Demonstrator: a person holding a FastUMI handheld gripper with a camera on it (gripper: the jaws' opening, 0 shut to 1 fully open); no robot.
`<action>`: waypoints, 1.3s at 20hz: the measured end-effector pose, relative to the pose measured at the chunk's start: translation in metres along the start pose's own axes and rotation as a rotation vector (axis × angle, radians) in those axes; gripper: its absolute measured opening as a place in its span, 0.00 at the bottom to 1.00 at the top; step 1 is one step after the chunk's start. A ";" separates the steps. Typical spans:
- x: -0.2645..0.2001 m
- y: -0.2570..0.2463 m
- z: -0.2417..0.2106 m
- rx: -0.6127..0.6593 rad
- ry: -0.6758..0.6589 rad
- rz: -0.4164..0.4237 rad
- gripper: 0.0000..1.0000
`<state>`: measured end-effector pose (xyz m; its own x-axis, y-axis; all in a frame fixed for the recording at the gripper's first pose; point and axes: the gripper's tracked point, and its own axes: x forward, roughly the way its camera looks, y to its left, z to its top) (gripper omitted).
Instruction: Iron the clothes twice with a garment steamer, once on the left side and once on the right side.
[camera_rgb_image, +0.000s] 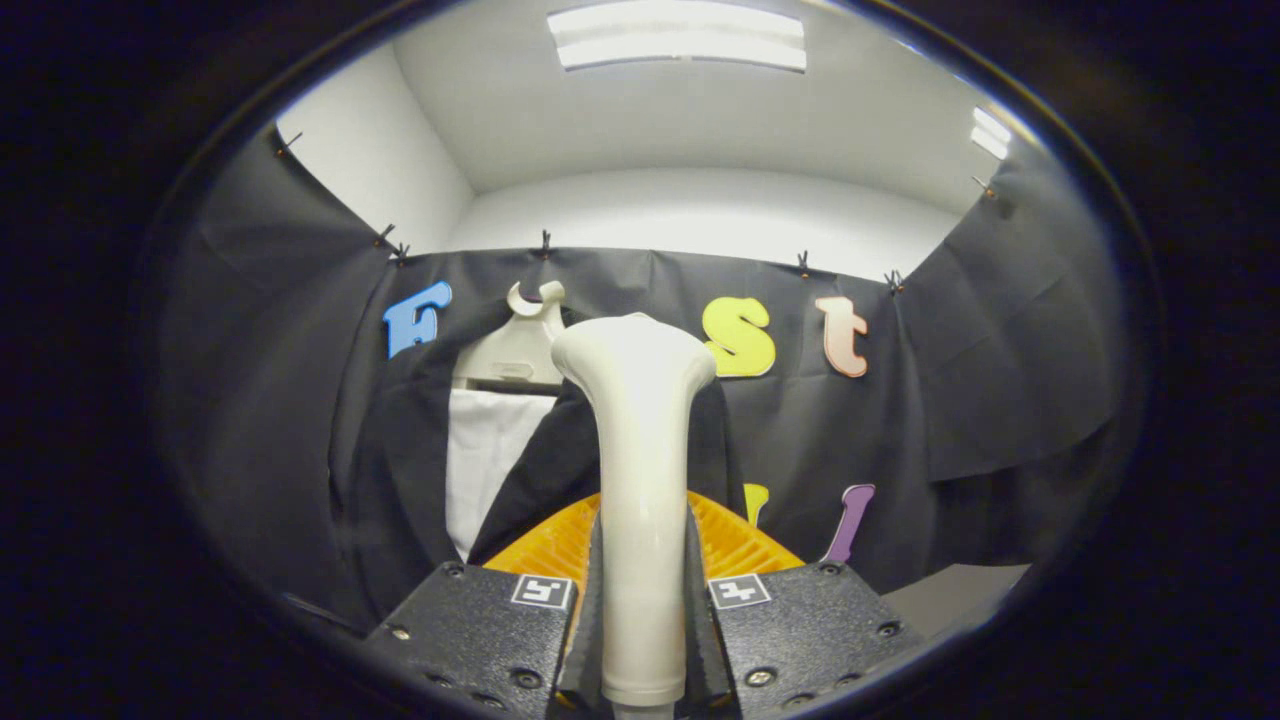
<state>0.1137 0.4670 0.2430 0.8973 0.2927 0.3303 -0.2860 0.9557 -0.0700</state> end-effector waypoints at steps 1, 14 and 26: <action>0.000 -0.002 -0.006 -0.006 0.009 -0.002 0.36; -0.044 0.000 -0.091 -0.058 0.174 0.043 0.36; -0.093 -0.002 -0.167 -0.090 0.351 0.061 0.36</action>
<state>0.0869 0.4432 0.0555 0.9448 0.3270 -0.0193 -0.3255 0.9307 -0.1669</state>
